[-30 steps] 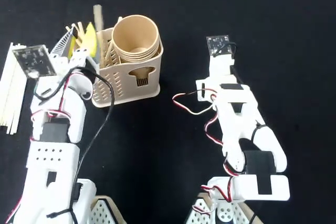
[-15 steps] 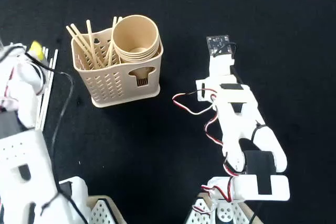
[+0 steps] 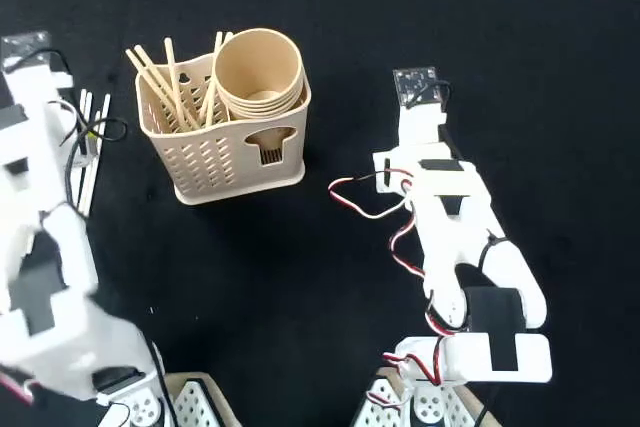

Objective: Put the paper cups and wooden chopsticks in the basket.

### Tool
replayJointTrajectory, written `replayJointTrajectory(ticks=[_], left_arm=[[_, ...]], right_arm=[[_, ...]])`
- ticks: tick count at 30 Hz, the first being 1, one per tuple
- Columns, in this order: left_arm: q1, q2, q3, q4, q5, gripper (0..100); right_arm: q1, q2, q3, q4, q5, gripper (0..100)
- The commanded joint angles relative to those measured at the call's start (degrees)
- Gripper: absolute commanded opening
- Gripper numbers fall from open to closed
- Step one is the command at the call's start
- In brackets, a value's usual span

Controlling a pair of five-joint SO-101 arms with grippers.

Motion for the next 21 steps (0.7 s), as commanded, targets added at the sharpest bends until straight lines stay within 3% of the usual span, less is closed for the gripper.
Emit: replayJointTrajectory(ticks=[1,7,21], left_arm=[[-1.19,12.40,-11.47,0.18,-0.70,16],[-1.27,31.30,-29.32,2.81,-3.43,16],[-1.36,69.98,-80.04,23.21,-3.52,15]], right_arm=[[-0.88,-0.13,-3.03,0.18,0.53,1.1],[-0.79,-0.13,-3.03,0.18,0.53,1.1],[-0.79,-0.22,-3.03,0.18,0.53,1.1]])
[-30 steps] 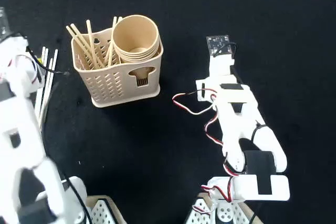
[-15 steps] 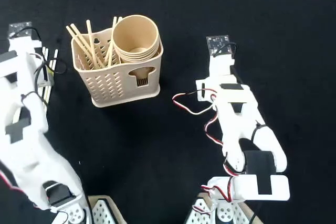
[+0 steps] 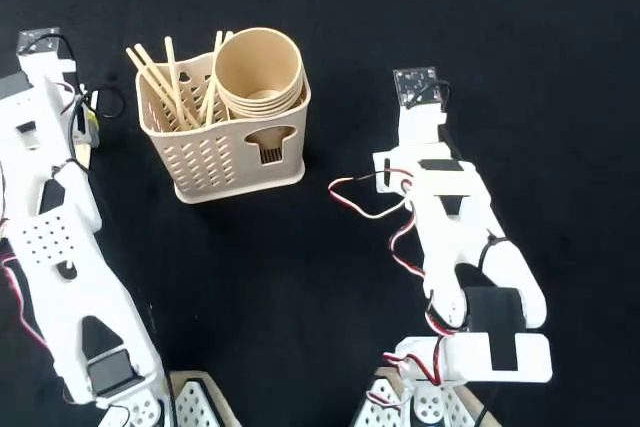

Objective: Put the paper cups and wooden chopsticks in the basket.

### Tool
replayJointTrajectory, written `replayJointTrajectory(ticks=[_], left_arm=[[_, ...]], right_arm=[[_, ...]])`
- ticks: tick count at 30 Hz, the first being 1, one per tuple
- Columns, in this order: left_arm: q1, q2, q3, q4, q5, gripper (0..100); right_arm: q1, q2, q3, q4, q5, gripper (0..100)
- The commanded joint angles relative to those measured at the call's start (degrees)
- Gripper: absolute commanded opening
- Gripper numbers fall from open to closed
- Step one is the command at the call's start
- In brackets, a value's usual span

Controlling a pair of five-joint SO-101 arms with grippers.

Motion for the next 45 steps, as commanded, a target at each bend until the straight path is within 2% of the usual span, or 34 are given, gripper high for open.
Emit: replayJointTrajectory(ticks=[1,3,7,9,16,24,39,42,45], left_arm=[[-0.22,11.25,-16.66,4.84,-0.35,14],[-0.13,15.65,-21.85,5.89,-0.35,12],[-0.48,23.74,-28.97,6.95,-0.53,18],[-0.57,26.64,-31.43,8.26,-3.08,18],[-0.13,30.07,-37.14,16.09,-10.73,3],[-0.31,23.82,-36.97,21.10,-10.64,3],[-0.40,2.37,-36.53,21.36,0.62,3],[-0.31,-3.34,-33.27,21.36,3.08,3],[0.48,-10.99,-25.01,21.36,3.34,3]], right_arm=[[-0.79,-0.22,-3.03,0.18,0.53,1.1],[-0.79,-0.22,-3.03,0.18,0.53,1.1],[-0.79,-0.22,-3.03,0.18,0.53,1.1],[-0.70,-0.22,-3.03,0.18,0.53,1.1],[-0.70,-0.22,-3.03,0.18,0.53,1.1],[-0.70,-0.22,-3.03,0.18,0.53,1.1],[-0.70,-0.22,-3.12,0.18,0.53,1.1],[-0.79,-0.22,-3.12,0.18,0.53,1.1],[-0.79,-0.22,-3.12,0.18,0.53,1.1]])
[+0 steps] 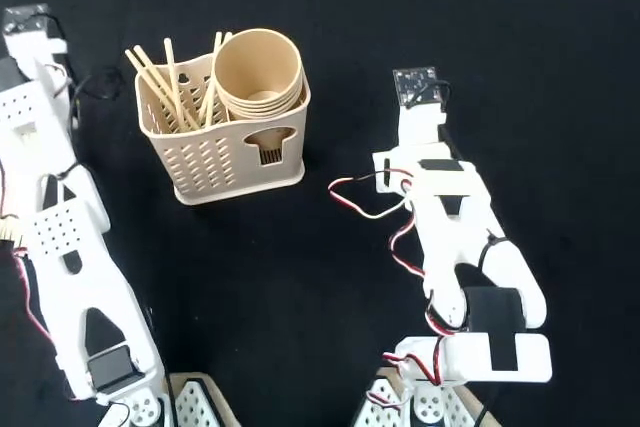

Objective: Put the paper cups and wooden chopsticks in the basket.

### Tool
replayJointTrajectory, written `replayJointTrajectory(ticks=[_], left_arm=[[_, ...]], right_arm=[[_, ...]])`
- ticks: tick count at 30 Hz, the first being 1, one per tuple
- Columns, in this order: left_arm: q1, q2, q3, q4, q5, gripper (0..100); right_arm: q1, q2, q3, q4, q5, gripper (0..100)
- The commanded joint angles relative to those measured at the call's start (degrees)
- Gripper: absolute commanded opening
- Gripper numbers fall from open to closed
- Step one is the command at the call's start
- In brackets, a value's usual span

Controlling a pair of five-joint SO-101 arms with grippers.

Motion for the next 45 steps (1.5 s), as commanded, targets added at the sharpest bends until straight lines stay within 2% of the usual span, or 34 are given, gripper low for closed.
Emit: replayJointTrajectory(ticks=[1,6,10,15,30,37,45], left_arm=[[0.84,-14.95,10.86,0.53,1.14,3],[2.86,-30.68,27.03,0.35,1.14,3],[4.53,-42.37,33.98,0.18,1.76,3],[4.97,-52.31,35.38,-1.41,5.19,3],[5.05,-62.15,34.86,-2.64,12.92,3],[7.78,-71.21,36.53,-2.55,14.42,3],[9.27,-79.91,47.43,-8.97,16.44,3]], right_arm=[[-0.88,-0.22,-3.21,0.18,0.53,1.1],[-0.88,-0.22,-3.21,0.18,0.53,1.1],[-0.79,-0.22,-3.21,0.18,0.53,1.1],[-0.79,-0.22,-3.03,0.18,0.53,1.1],[-0.79,-0.22,-3.03,0.26,0.53,1.1],[-0.79,-0.22,-3.03,0.35,0.53,1.1],[-0.79,-0.22,-3.03,0.44,0.53,1.1]])
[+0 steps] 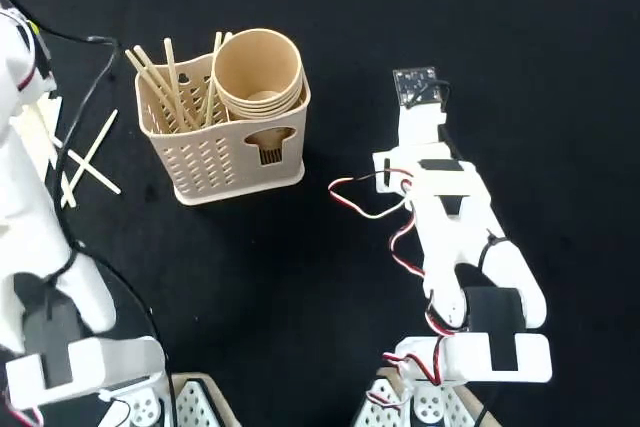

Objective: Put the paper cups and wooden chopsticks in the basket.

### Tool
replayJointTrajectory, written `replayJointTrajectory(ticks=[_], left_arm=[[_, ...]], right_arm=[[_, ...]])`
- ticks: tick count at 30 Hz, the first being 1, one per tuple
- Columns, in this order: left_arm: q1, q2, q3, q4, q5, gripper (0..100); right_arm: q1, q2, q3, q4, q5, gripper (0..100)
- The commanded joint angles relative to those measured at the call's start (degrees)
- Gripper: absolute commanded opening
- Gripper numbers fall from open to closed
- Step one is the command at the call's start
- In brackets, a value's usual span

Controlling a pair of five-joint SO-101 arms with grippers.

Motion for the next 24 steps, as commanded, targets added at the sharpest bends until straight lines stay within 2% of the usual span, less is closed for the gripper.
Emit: replayJointTrajectory(ticks=[1,4,7,13,19,21,24], left_arm=[[2.42,-7.47,8.13,-5.19,0.70,3],[4.09,-15.91,18.59,-9.93,1.93,3],[5.76,-28.31,34.15,-20.04,2.29,3],[9.80,-52.66,70.99,-52.13,2.29,3],[15.43,-61.80,94.55,-82.46,2.55,3],[16.84,-61.89,97.19,-87.21,2.37,3],[18.59,-61.89,97.19,-88.09,2.73,3]], right_arm=[[-0.79,-0.22,-3.03,0.44,0.53,1.1],[-0.79,-0.22,-3.03,0.44,0.53,1.1],[-0.79,-0.22,-3.03,0.44,0.53,1.1],[-0.79,-0.22,-3.03,0.44,0.53,1.1],[-0.88,-0.22,-3.03,0.44,0.53,1.1],[-0.88,-0.22,-3.12,0.44,0.53,1.1],[-0.88,-0.22,-3.12,0.44,0.53,1.1]])
